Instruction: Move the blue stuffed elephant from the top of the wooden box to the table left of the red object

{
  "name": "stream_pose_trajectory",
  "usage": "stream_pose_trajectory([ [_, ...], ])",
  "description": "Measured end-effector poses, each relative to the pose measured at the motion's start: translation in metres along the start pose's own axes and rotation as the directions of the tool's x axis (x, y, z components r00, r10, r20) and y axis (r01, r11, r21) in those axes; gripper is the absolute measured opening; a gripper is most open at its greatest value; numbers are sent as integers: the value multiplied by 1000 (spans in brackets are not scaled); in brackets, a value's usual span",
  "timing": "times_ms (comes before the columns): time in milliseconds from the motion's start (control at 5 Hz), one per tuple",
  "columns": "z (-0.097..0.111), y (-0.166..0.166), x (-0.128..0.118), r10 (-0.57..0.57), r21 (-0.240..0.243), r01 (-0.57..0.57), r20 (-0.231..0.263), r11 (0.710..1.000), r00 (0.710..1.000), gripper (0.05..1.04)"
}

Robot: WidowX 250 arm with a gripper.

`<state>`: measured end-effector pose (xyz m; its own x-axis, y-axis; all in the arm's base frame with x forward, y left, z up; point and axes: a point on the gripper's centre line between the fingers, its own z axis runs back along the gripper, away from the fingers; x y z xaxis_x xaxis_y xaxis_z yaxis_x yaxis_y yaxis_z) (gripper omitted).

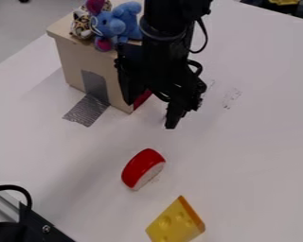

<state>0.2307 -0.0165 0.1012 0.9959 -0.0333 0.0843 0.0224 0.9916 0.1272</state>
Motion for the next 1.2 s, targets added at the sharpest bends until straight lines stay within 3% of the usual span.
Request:
stream_pose_trajectory([
  [200,-5,0,-4,-2,2,2,-23,1000,1000,1000],
  [400,11,21,4,14,-7,-14,-19,1000,1000,1000],
  [600,39,44,20,37,-33,-36,27,999,999,1000],
  [1000,94,105,41,118,-40,-114,115,993,986,1000],
  [1200,101,126,46,152,-39,-149,129,988,980,1000],
])
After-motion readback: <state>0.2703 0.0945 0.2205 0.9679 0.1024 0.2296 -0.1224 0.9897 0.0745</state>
